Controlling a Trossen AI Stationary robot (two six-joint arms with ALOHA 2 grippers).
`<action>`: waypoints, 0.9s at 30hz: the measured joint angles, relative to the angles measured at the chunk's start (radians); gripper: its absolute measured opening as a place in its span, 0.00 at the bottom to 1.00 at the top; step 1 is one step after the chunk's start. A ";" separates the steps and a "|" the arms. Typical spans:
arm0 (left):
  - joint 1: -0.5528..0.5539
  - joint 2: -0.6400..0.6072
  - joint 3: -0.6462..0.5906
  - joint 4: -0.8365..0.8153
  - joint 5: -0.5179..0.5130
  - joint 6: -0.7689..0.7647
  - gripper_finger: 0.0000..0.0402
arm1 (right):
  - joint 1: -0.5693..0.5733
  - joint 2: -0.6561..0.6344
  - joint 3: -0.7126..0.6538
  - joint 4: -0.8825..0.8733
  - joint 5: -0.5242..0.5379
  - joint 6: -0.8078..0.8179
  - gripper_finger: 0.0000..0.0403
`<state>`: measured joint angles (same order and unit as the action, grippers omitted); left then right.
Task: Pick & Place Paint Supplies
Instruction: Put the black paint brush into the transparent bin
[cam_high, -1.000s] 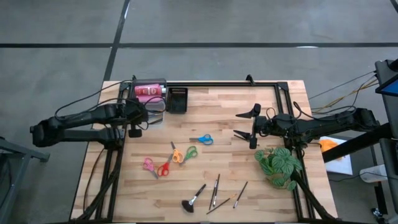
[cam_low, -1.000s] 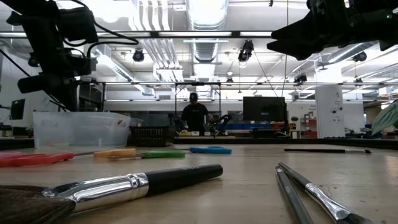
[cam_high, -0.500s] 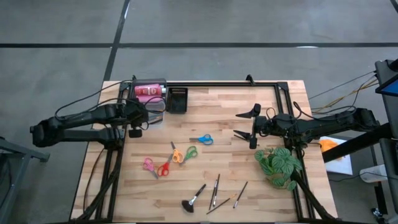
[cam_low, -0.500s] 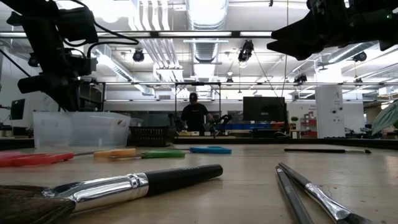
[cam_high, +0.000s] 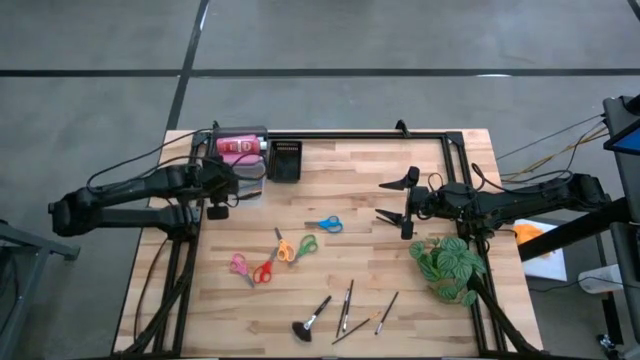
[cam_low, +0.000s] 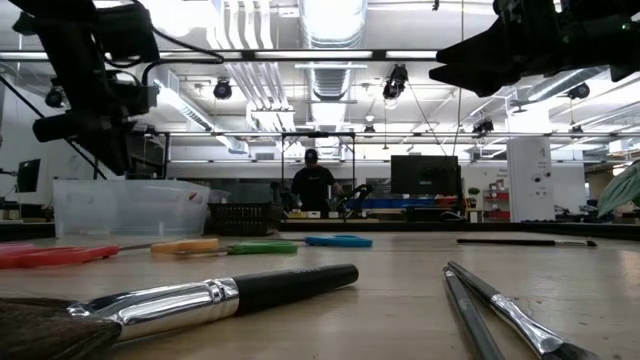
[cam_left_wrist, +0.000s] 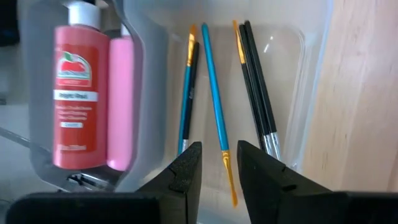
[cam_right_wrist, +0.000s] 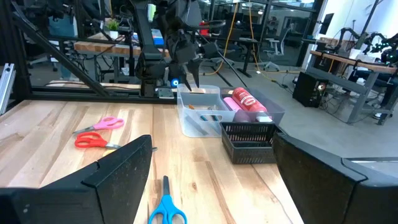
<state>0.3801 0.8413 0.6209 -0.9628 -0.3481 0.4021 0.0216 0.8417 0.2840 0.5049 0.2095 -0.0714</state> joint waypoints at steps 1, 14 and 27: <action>0.000 0.000 0.014 -0.008 0.000 0.001 0.25 | 0.000 0.000 0.000 0.000 0.000 0.000 0.82; -0.002 0.000 0.270 0.007 0.060 -0.093 0.25 | 0.000 0.000 0.000 0.000 0.000 0.000 0.82; -0.004 0.004 0.372 0.372 0.394 -0.450 0.25 | 0.000 0.000 0.000 0.000 0.000 0.000 0.82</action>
<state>0.3765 0.8458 0.9927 -0.5912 0.0458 -0.0476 0.0216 0.8413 0.2840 0.5049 0.2094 -0.0715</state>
